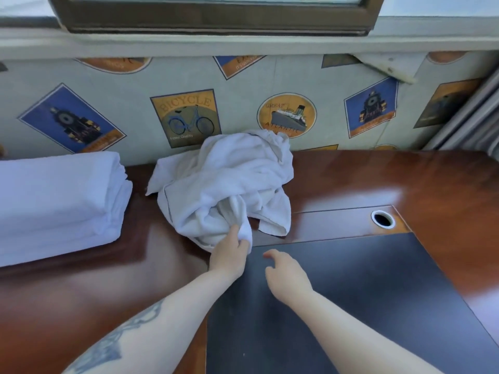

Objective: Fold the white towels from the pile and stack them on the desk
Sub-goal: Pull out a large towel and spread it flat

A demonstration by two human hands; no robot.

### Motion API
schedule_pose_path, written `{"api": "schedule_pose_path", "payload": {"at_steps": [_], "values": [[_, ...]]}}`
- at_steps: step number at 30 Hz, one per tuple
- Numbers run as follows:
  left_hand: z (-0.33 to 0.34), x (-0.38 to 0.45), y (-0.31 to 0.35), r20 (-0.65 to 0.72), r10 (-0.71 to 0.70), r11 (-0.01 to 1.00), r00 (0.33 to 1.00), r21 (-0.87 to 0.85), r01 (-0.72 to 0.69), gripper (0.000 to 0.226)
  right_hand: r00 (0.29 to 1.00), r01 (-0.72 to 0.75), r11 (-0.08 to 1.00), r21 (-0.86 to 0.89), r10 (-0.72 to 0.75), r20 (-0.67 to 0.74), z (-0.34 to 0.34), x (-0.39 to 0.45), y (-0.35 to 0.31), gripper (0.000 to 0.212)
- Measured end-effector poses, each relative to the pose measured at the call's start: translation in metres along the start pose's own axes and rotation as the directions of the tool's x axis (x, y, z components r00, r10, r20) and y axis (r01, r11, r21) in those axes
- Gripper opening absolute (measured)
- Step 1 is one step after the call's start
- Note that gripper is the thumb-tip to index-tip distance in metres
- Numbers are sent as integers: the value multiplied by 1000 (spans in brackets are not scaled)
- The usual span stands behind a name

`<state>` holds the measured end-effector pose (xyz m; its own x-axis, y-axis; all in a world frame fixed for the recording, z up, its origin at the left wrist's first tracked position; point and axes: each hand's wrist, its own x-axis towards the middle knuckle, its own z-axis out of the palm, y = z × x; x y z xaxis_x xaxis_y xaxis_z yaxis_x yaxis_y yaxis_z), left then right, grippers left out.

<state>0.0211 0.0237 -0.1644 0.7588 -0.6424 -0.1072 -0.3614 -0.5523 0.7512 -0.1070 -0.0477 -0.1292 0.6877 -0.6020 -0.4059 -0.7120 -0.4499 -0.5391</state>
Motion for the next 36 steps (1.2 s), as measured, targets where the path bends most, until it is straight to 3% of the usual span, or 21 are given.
{"api": "schedule_pose_path", "payload": {"at_steps": [3, 5, 7, 10, 13, 15, 18, 19, 20, 21, 23, 25, 27, 29, 31, 34, 36], "values": [[-1, -26, 31, 15, -64, 947, 998, -314, 66, 5, 995, 44, 964, 261, -19, -97, -9, -8, -2, 38], [3, -43, 52, 55, -103, 909, 993, -399, 116, 9, 990, 5, 875, 484, 65, -128, -17, -13, -4, 28], [11, -59, 69, 111, -106, 887, 988, -439, 144, 15, 987, -90, 752, 653, 156, -44, -26, -16, -4, 33], [23, -83, 89, 256, -49, 840, 965, -513, 179, 33, 975, -219, 634, 742, 179, 134, -40, -25, 10, 40], [31, -108, 97, 401, -42, 823, 915, -506, 259, 21, 978, -208, 626, 751, 122, 169, -45, -35, 39, 28], [34, -123, 97, 570, -41, 851, 821, -411, 328, 13, 971, -237, 603, 762, 114, 212, -44, -40, 59, 25], [41, -142, 100, 813, -63, 934, 579, -155, 321, 7, 968, -249, 653, 716, 153, 197, -38, -48, 86, 16], [45, -145, 102, 823, -59, 953, 565, -123, 278, 10, 966, -257, 676, 690, 169, 195, -37, -52, 95, 19], [49, -147, 103, 783, -45, 971, 620, -113, 213, 11, 963, -270, 687, 674, 183, 199, -36, -54, 101, 21], [54, -146, 103, 689, -36, 981, 724, -113, 156, 14, 961, -275, 703, 656, 194, 196, -35, -56, 107, 25], [59, -140, 99, 335, -73, 991, 940, -79, 105, 21, 969, -246, 762, 599, 188, 160, -36, -60, 111, 29], [57, -131, 96, 1, -92, 994, 996, -54, 92, 21, 977, -213, 822, 528, 170, 130, -37, -62, 111, 23], [54, -121, 95, -137, -38, 999, 990, -8, 38, 33, 982, -187, 859, 476, 154, 109, -38, -64, 109, 14], [52, -110, 95, -177, 43, 994, 983, 110, -24, 46, 987, -156, 888, 432, 128, 95, -37, -65, 112, 9], [52, -100, 94, -110, 57, 963, 992, 267, -26, 56, 990, -135, 911, 390, 112, 83, -38, -67, 117, 9], [58, -88, 89, 69, -83, 912, 994, 408, 48, 68, 991, -133, 932, 336, 114, 76, -41, -68, 124, 12], [63, -87, 84, 121, -130, 884, 984, 463, 60, 57, 989, -146, 942, 301, 132, 68, -41, -68, 129, 14]]}}
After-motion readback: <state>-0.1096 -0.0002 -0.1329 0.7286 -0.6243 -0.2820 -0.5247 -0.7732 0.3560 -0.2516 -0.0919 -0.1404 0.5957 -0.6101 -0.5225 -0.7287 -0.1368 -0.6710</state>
